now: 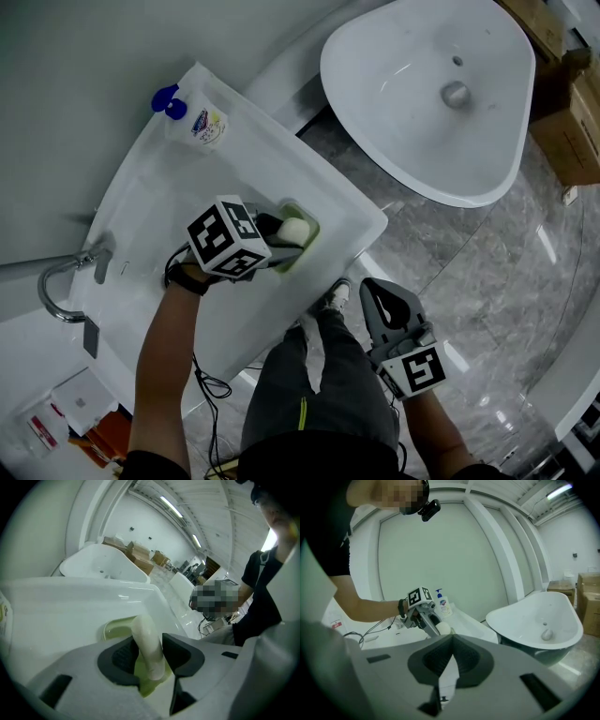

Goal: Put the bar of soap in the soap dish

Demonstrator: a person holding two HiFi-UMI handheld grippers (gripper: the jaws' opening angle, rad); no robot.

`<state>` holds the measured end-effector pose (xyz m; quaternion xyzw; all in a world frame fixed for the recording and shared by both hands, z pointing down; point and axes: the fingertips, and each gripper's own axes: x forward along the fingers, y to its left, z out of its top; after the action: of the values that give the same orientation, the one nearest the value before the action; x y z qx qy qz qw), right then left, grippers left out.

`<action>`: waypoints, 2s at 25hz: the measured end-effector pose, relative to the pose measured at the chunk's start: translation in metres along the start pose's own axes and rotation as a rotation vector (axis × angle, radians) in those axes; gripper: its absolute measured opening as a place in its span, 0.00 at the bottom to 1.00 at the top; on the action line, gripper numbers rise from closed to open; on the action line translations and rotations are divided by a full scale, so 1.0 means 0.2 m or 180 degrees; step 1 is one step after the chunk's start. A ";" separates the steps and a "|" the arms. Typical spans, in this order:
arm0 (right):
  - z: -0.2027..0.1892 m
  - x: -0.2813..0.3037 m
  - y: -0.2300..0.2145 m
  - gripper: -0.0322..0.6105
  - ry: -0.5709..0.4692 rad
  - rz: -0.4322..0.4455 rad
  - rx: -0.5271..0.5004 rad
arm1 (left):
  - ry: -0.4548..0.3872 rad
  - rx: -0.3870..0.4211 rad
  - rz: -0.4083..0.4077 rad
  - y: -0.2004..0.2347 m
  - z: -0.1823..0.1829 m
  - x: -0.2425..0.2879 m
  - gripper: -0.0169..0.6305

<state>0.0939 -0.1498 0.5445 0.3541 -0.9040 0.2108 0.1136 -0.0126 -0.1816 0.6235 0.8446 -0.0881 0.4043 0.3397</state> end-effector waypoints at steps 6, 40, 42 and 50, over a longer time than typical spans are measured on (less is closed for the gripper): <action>-0.01 -0.02 0.01 0.07 0.0029 -0.0017 0.0029 | 0.0061 0.0239 0.0316 0.04 0.01 -0.01 0.30; 0.09 -0.17 0.32 0.07 -0.0165 -0.0078 -0.0122 | -0.0472 0.0413 0.1264 0.02 -0.10 -0.33 0.38; 0.09 -0.19 0.34 0.07 -0.0154 -0.0097 -0.0149 | -0.0574 0.0424 0.1277 0.00 -0.11 -0.33 0.31; 0.14 -0.30 0.41 0.07 -0.0207 -0.0265 -0.0177 | -0.1133 0.0324 0.1263 -0.14 -0.07 -0.38 0.09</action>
<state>0.0800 -0.0737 0.4731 0.3948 -0.8972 0.1691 0.1027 -0.0597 -0.1600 0.5588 0.8846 -0.2899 0.3120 0.1901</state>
